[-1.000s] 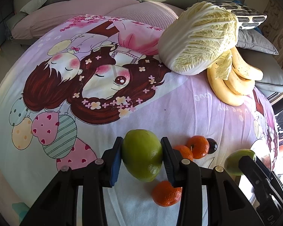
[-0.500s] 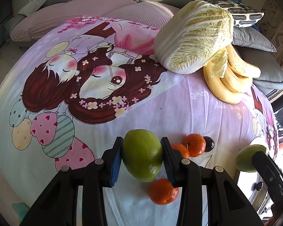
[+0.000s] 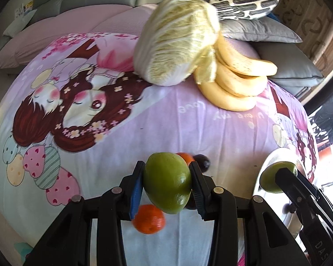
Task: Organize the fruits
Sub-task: 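Carry the green pear and green apple over the steel basin with both tools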
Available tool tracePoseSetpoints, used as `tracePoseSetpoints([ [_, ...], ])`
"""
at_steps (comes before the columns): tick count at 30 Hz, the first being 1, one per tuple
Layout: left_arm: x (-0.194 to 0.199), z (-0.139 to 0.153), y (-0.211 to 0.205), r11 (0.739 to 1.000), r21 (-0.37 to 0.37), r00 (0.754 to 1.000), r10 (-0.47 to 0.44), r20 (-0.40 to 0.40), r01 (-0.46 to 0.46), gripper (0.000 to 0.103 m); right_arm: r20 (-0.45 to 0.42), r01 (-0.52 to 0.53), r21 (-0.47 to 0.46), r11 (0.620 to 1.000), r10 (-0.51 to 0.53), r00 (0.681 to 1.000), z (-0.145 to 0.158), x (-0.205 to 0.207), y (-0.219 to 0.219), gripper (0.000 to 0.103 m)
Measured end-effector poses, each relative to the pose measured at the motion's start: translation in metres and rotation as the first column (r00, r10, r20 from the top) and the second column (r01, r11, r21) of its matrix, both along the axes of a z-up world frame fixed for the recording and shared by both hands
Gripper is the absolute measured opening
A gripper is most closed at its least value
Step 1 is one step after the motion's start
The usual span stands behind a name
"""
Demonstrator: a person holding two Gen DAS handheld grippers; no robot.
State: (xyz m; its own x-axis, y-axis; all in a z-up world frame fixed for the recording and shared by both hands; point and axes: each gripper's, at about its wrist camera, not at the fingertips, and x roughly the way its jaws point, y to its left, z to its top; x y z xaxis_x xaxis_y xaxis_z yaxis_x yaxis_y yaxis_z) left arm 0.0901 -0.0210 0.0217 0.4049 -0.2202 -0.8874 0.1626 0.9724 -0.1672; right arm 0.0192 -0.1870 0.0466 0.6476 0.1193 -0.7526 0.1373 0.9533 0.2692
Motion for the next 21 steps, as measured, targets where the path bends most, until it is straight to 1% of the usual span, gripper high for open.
tracePoseSetpoints([
  [4,-0.006,0.007,-0.029,0.998,0.008,0.998,-0.067,0.014,0.067,0.042,-0.011,0.067,-0.020,0.998,-0.068,0.998,-0.001,-0.007,-0.022,0.040],
  [8,-0.014,0.010,-0.065,0.988,0.005,0.988,-0.157,0.007,0.156,0.042,-0.035,0.136,0.005,0.991,-0.136,0.990,-0.006,-0.014,-0.052,0.040],
  [11,-0.022,0.010,-0.091,0.975,0.011,0.975,-0.222,-0.008,0.222,0.042,-0.049,0.203,0.014,0.979,-0.203,0.978,-0.009,-0.023,-0.077,0.040],
  [15,-0.033,0.007,-0.122,0.955,0.021,0.955,-0.294,-0.035,0.295,0.042,-0.064,0.282,-0.009,0.959,-0.282,0.957,-0.011,-0.034,-0.105,0.040],
  [21,-0.046,-0.001,-0.151,0.930,0.042,0.930,-0.360,-0.077,0.364,0.042,-0.097,0.332,-0.018,0.943,-0.332,0.938,-0.017,-0.045,-0.130,0.040],
])
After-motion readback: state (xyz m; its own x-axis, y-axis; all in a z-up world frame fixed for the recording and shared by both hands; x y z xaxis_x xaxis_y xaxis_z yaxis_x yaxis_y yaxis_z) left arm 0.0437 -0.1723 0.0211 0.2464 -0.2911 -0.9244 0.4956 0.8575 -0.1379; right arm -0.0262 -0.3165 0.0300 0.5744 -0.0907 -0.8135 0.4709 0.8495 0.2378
